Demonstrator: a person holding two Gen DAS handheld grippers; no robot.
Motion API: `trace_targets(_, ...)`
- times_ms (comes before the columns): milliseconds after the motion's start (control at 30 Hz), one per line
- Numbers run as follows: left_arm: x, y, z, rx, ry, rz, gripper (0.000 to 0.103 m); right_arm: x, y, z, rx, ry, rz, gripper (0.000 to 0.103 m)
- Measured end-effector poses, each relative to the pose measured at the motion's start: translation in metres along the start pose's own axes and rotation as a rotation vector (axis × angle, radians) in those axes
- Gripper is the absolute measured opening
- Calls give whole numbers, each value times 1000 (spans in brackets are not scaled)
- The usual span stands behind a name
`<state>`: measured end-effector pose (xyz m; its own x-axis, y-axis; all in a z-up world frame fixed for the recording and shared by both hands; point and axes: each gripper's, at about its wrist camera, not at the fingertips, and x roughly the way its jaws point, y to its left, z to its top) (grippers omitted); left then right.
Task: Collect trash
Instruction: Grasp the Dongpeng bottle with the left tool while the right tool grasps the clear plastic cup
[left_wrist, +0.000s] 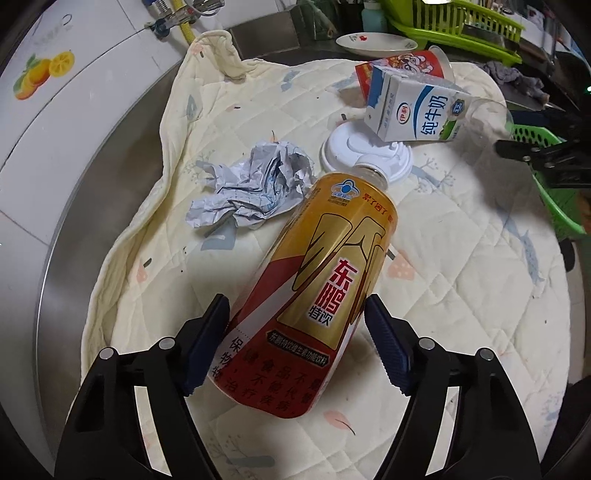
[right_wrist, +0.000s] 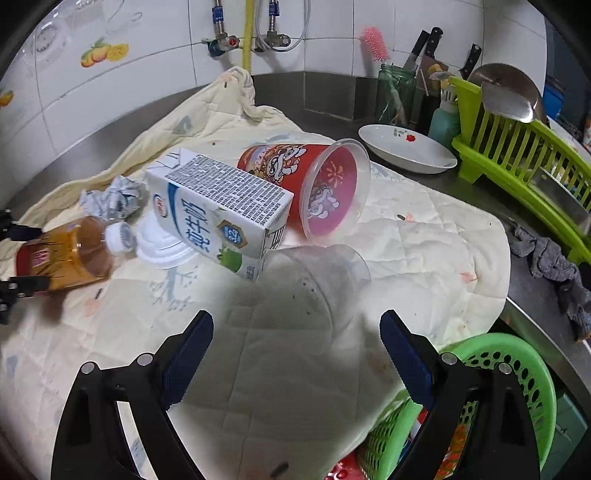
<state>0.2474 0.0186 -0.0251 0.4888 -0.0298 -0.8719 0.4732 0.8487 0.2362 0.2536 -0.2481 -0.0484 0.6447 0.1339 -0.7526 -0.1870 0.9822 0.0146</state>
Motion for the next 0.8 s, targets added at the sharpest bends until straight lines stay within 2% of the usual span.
trace_targets(267, -3, 3, -1, -17, -5, -35, 73, 22, 9, 5, -58, -2, -158, 88)
trace_targets(333, -4, 5, -1, -29, -6, -51, 73, 28, 9, 6, -69, 3, -183, 85)
trace_targets(467, -5, 3, 1, -16, -5, -54, 76, 37, 4, 8, -50, 25, -185, 75)
trace_targets(533, -3, -1, 2, 11, 0, -40, 85, 40, 0, 8, -37, 30, -186, 71)
trace_targets(567, -2, -2, 3, 20, 1, -28, 86, 41, -1, 9, -32, 33, -183, 69)
trace_targets(667, 1, -7, 5, 52, 7, -28, 86, 39, -1, 8, -25, 33, -178, 69)
trace_targets(800, 12, -13, 7, 96, 34, 14, 87, 37, -1, 5, -28, 27, -176, 68)
